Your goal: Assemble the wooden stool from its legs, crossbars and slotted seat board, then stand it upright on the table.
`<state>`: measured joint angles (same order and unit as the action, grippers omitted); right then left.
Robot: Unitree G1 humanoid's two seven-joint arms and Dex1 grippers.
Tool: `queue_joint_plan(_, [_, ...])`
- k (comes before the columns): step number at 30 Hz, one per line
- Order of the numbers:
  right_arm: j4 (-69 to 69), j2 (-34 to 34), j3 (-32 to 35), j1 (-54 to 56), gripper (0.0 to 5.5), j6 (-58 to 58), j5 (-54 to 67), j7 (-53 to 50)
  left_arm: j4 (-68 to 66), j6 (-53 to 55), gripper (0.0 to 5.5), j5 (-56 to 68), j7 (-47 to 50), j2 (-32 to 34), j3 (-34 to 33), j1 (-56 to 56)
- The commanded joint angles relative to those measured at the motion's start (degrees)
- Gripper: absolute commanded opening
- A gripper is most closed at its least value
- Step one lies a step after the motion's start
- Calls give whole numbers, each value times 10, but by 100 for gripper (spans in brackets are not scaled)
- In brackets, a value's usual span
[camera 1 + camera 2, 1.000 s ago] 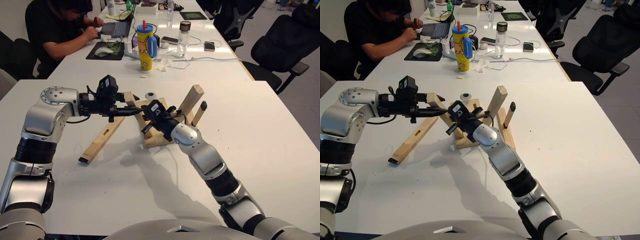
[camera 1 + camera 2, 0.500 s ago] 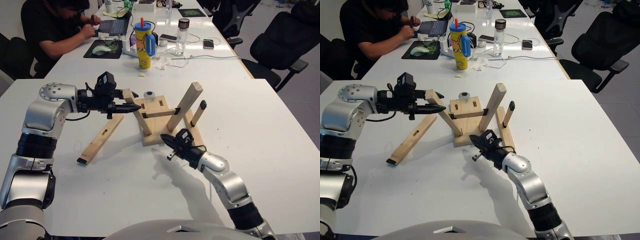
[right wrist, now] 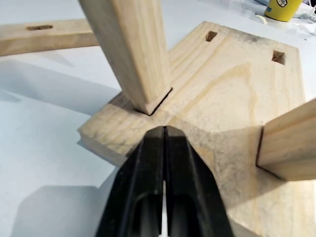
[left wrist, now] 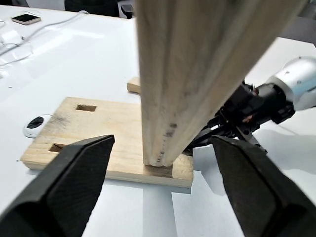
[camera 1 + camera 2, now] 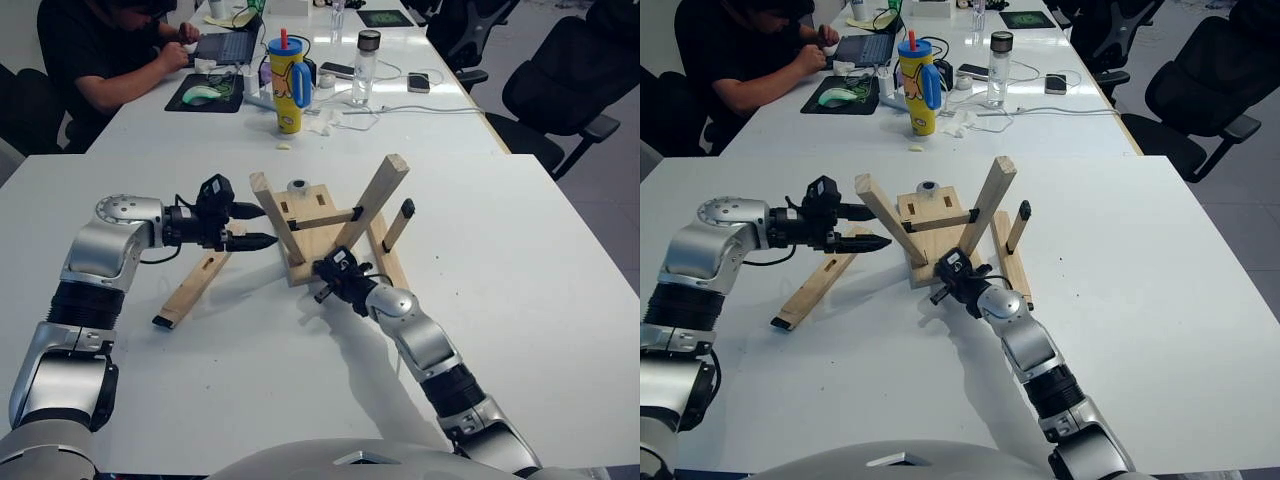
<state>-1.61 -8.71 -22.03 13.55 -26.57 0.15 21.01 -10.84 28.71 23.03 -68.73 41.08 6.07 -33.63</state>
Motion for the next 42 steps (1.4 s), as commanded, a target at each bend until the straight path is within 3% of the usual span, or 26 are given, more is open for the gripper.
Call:
queue_joint_plan(1, [-46, -11, 1, -33, 0, -51, -4, 8, 76, 89, 385, 118, -4, 30, -120, 16])
queue_joint_plan(5, [-50, -9, 8, -45, 0, -56, 6, 15, 119, 203, 338, 340, 119, -23, -270, -89])
queue_joint_plan(9, [-50, -4, 7, -49, 0, -66, 8, 20, 145, 182, 272, 392, 272, -93, -294, -169])
queue_joint_plan(14, [-55, 0, 7, -52, 0, -76, 5, 13, 206, 211, 196, 440, 391, -172, -249, -166])
queue_joint_plan(17, [-55, 6, 3, -50, 0, -79, 2, 10, 179, 194, 153, 250, 373, -128, -60, 24])
queue_joint_plan(20, [-61, 8, 0, -42, 0, -93, -2, 10, 158, 153, 99, 156, 388, -131, 27, 109])
queue_joint_plan(22, [-70, 8, 1, -37, 0, -98, -2, 11, 160, 108, 67, 143, 411, -169, 4, 57])
queue_joint_plan(26, [-80, 8, 2, -31, 0, -98, -1, 15, 173, 39, 1, 197, 447, -209, -110, -100])
queue_joint_plan(29, [-85, 8, 5, -27, 0, -98, 1, 18, 183, 40, 1, 236, 476, -197, -178, -192])
queue_joint_plan(31, [-87, 11, 9, -23, 0, -98, 2, 16, 188, 55, 1, 205, 466, -175, -157, -182])
queue_joint_plan(39, [-90, 12, 6, -7, 0, -104, -2, 21, 199, 107, 1, 44, 530, -198, 47, 105])
queue_joint_plan(42, [-91, 10, 4, -1, 0, -110, -2, 26, 188, 42, 1, -8, 566, -215, 33, 83])
